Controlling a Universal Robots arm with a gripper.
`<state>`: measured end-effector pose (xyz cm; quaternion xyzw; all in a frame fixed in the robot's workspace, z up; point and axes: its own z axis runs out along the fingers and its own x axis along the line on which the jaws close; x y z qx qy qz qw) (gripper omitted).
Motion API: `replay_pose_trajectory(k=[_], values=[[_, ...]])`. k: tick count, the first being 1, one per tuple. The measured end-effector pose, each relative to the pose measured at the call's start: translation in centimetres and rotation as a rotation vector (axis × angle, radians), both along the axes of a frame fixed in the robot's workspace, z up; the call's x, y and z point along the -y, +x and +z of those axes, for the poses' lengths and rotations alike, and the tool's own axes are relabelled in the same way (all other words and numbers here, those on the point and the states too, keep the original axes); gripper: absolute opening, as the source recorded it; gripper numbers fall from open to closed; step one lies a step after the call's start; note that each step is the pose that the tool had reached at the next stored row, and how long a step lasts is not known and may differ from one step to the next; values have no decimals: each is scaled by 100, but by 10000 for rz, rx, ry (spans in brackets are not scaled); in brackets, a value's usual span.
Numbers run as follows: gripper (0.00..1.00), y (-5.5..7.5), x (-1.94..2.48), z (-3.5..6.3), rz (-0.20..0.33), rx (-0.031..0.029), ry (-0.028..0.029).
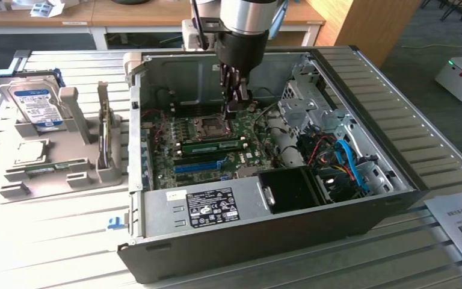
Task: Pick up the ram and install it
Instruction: 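Insert the ram into the slot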
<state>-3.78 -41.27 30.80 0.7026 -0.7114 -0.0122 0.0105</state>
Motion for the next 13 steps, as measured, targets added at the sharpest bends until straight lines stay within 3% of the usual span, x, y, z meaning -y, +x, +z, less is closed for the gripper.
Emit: replay_pose_trajectory(k=[13], values=[[25,0,0,109,0,0,0]])
